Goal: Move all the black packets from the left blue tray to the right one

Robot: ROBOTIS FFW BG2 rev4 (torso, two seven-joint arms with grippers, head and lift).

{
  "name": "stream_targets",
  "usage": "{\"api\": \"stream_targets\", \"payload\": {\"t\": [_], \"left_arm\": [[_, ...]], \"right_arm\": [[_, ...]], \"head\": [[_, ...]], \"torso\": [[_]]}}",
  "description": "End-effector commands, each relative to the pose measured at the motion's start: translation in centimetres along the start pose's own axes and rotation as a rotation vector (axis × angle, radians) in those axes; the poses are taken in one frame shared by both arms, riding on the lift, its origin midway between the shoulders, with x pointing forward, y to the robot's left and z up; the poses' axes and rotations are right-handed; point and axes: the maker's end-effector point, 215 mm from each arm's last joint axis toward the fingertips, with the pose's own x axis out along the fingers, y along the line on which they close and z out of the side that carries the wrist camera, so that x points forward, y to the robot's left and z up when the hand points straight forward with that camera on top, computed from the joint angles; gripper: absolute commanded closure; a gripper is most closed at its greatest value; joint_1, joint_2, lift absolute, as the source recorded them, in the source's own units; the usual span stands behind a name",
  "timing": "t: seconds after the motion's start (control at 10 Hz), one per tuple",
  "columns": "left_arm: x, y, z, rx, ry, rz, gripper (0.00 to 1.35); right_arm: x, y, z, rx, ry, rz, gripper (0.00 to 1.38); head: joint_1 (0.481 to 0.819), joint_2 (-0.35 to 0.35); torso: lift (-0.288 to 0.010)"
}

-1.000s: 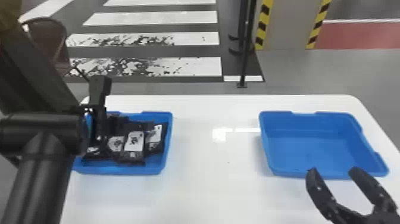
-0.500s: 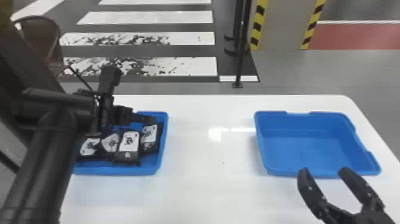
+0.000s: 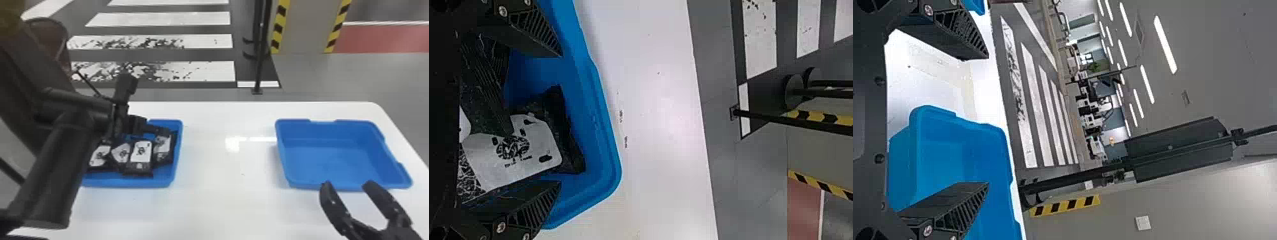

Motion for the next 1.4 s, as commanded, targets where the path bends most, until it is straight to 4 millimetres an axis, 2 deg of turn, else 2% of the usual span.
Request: {"api": "stream_targets", "payload": {"t": [0.0,0.5,0.6,0.7,0.8,1.0,1.2,1.3], "left_arm": [[0.6,-0.2,-0.4,0.012,0.023,-0.006,0.13],[2.5,-1.4,-1.6,0.014,0.028,-0.058,0.14],[2.6,-1.5,-1.5,0.017,0.024,-0.059,0.24],[2.6,-1.1,-1.3,0.017,0.012,-0.05,0.5],[2.9,-1.1,-1.4,0.011,-0.01,-0.052,0.84],[3.5,-2.0,-2.9,-0.038,-0.013,-0.085,1.07],[3.9,-2.0,-3.3,-0.052,-0.036,-0.091,1.2],[3.9,-2.3,-3.2,-0.07,-0.06,-0.111,1.2]], "right_arm": [[0.1,0.1,-0.2,0.007,0.001,0.001,0.11],[0.6,0.5,-0.6,0.033,-0.001,0.01,0.11],[0.6,0.5,-0.6,0.035,-0.002,0.01,0.11],[0.6,0.5,-0.6,0.036,-0.002,0.01,0.11],[0.6,0.4,-0.7,0.043,-0.002,0.011,0.11],[0.4,0.4,-0.8,0.052,0.0,0.01,0.11],[0.4,0.5,-0.8,0.062,0.0,0.011,0.11],[0.3,0.5,-0.9,0.064,0.001,0.012,0.11]], "head": [[0.695,0.046],[0.695,0.038],[0.695,0.037],[0.695,0.035],[0.695,0.035],[0.695,0.035],[0.695,0.028],[0.695,0.029]], "torso": [[-0.14],[-0.14],[-0.14],[-0.14],[-0.14],[-0.14],[-0.14],[-0.14]]}}
